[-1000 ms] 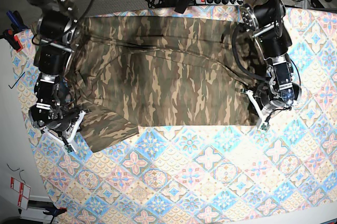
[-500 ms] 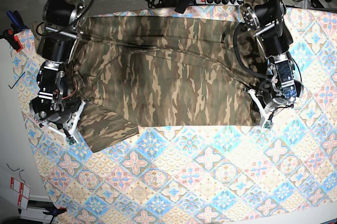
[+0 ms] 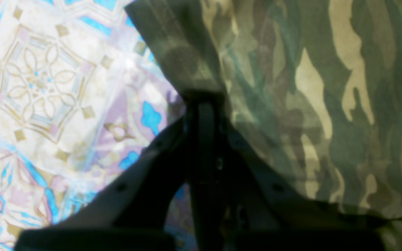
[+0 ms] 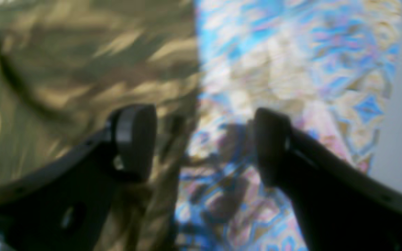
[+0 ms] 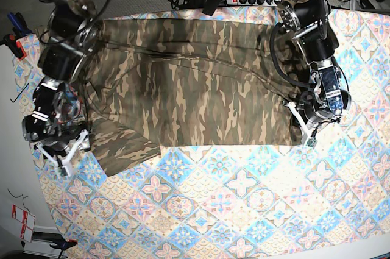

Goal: Fold the T-shirt properly
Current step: 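Lower the right gripper onto the sleeve flap and grasp it, then tuck the sleeve flap under the shirt side with the right gripper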

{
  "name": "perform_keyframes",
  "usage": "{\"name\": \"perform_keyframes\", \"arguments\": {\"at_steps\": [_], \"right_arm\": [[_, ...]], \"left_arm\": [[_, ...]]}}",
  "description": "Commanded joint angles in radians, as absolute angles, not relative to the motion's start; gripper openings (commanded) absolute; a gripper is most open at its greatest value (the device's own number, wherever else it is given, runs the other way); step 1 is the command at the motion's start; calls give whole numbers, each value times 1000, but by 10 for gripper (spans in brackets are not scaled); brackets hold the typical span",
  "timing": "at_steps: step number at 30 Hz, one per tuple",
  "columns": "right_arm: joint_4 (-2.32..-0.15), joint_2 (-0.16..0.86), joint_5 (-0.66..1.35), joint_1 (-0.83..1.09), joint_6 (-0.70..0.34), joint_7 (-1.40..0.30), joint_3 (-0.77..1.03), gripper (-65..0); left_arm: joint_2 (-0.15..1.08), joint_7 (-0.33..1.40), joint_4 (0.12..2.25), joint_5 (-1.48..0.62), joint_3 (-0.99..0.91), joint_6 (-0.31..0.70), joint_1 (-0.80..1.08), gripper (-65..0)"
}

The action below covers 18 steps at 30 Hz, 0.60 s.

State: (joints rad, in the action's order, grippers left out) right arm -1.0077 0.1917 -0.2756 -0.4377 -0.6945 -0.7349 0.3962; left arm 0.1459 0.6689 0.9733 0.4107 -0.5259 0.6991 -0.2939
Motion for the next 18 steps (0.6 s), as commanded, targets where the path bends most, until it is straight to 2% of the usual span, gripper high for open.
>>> {"name": "perform_keyframes", "arguments": {"at_steps": [1, 9, 18], "right_arm": [[-969, 197, -269, -478, -698, -727, 407, -222], [-639, 200, -271, -587, -698, -596, 530, -222], [-492, 220, -272, -587, -698, -440, 536, -222]], "left_arm": [[142, 708, 980, 432, -524, 698, -298, -650], [134, 708, 980, 432, -524, 698, -282, -650], [136, 710, 980, 432, -524, 698, -280, -650]]}}
